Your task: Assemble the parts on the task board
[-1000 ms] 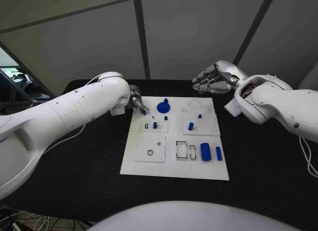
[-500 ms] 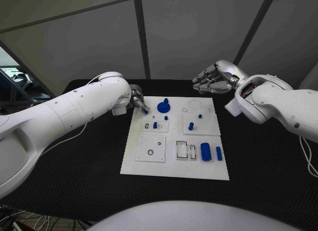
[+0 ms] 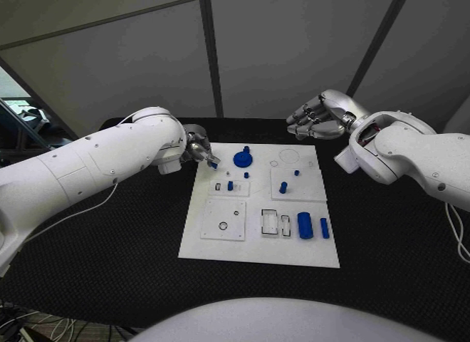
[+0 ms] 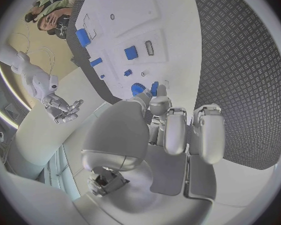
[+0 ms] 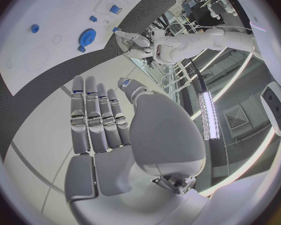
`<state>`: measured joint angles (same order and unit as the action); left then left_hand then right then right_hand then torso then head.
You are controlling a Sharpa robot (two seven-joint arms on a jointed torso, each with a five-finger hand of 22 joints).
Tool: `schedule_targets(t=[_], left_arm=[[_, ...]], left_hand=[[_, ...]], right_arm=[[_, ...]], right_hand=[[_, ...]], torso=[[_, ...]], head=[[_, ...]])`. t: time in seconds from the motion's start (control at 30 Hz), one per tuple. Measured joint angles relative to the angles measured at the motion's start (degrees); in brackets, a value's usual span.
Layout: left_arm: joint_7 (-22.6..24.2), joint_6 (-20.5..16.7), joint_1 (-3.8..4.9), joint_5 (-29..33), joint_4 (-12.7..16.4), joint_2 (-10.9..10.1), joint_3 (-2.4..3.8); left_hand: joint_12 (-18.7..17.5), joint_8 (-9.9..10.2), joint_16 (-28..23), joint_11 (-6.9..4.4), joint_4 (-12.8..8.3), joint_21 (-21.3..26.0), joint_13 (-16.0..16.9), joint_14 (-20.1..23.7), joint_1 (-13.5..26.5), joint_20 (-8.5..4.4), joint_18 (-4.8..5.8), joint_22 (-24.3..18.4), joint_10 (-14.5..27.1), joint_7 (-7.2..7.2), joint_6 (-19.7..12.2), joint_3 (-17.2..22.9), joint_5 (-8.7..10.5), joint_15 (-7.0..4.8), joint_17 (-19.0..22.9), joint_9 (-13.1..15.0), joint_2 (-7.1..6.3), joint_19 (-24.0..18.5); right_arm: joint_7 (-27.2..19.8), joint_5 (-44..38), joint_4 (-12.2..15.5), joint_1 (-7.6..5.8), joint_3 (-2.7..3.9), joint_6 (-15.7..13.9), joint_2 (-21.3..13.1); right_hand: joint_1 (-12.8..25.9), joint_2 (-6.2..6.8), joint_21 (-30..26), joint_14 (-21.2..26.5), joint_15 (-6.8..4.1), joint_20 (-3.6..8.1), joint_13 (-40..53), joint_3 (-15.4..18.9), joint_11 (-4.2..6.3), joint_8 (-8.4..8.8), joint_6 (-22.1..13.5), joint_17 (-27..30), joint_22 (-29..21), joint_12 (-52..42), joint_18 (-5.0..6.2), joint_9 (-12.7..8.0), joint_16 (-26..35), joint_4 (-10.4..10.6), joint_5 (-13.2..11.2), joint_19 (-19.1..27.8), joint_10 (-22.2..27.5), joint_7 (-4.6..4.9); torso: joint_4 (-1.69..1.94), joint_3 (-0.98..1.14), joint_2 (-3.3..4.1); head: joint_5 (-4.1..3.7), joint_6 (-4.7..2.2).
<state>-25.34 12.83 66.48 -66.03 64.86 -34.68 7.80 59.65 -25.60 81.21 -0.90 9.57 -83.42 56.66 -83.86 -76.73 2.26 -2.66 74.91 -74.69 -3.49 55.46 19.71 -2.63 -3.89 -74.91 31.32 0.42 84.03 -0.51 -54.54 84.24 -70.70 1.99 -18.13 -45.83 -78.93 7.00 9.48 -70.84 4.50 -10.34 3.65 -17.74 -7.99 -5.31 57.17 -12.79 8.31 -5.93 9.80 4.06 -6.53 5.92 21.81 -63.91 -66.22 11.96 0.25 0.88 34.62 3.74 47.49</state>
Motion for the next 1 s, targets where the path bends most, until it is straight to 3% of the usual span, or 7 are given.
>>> schedule_targets(t=[0.2, 0.4, 0.6, 1.0], left_arm=[[-0.16, -3.86, -0.72, 0.86, 6.77, -4.21, -0.39], [-0.73, -8.09, -2.21, 1.01, 12.54, -6.79, -1.4], [-1.57, -11.18, -3.59, -0.22, 14.68, -7.27, -1.7], [-3.16, -13.09, -5.25, -3.31, 15.69, -6.92, -2.11]], left_hand=[[-0.96, -0.74, 0.0, -0.02, -0.41, -0.38, -1.19, -0.21, 1.8, 0.0, 0.0, 0.0, -0.04, 0.0, 0.0, 4.19, 0.0, -0.21, 0.0, 0.88, -1.8, 0.0], [-0.97, -1.3, 0.0, -0.2, -0.5, -0.38, -0.95, -0.22, 2.85, 0.0, 0.0, 0.0, -0.82, 0.0, 0.0, 6.64, 0.0, -0.21, 0.0, 1.52, -2.85, 0.0], [-0.69, -1.57, 0.0, -0.3, -0.73, -0.38, -0.85, -0.22, 3.45, 0.0, 0.0, 0.0, -0.94, 0.0, 0.0, 7.97, 0.02, -0.21, 0.0, 1.86, -3.45, 0.0], [-0.67, -2.03, 0.0, -0.32, -0.9, -0.38, -1.31, -0.22, 4.31, 0.0, 0.0, 0.0, -1.11, 0.0, 0.0, 9.41, 0.18, -0.2, 0.0, 2.12, -3.8, 0.0]], right_arm=[[0.01, 0.0, -0.03, 0.0, 0.0, 0.0, -0.22], [0.03, -0.12, -0.09, 0.0, 0.0, 0.1, -0.22], [0.05, -0.56, -0.09, 0.0, 0.0, 0.24, -0.37], [0.08, -1.01, -0.09, 0.0, 0.0, 0.34, -0.38]], right_hand=[[0.0, 0.0, 0.0, 0.0, 0.0, 0.0, 0.0, 0.0, 0.0, 0.0, 0.0, 0.01, -0.01, 0.0, 0.0, 0.0, 0.0, 0.0, 0.0, 0.0, 0.0, 0.0], [0.0, 0.0, -0.23, 0.0, 0.0, 0.0, 0.0, 0.0, 0.0, 0.0, 0.0, 0.12, -0.13, 0.0, 0.0, 0.0, 0.22, 0.0, 0.0, 0.0, 0.0, 0.0], [0.0, 0.0, -0.23, 0.0, 0.0, 0.0, 0.0, 0.0, 0.0, 0.0, 0.0, 0.12, -0.12, 0.0, 0.0, 0.0, 0.22, 0.0, 0.0, 0.0, 0.0, 0.0], [0.0, 0.0, -0.22, 0.0, 0.0, 0.0, 0.0, 0.0, 0.0, 0.0, 0.0, 0.12, -0.12, 0.0, 0.0, 0.0, 0.22, 0.0, 0.28, 0.0, 0.0, 0.0]], torso=[[0.06, 0.03, 0.0], [0.38, 0.05, -0.1], [0.51, 0.07, -0.21], [0.5, 0.1, -0.21]], head=[[0.25, -0.02], [0.36, 0.06], [0.53, 0.11], [0.61, -0.03]])
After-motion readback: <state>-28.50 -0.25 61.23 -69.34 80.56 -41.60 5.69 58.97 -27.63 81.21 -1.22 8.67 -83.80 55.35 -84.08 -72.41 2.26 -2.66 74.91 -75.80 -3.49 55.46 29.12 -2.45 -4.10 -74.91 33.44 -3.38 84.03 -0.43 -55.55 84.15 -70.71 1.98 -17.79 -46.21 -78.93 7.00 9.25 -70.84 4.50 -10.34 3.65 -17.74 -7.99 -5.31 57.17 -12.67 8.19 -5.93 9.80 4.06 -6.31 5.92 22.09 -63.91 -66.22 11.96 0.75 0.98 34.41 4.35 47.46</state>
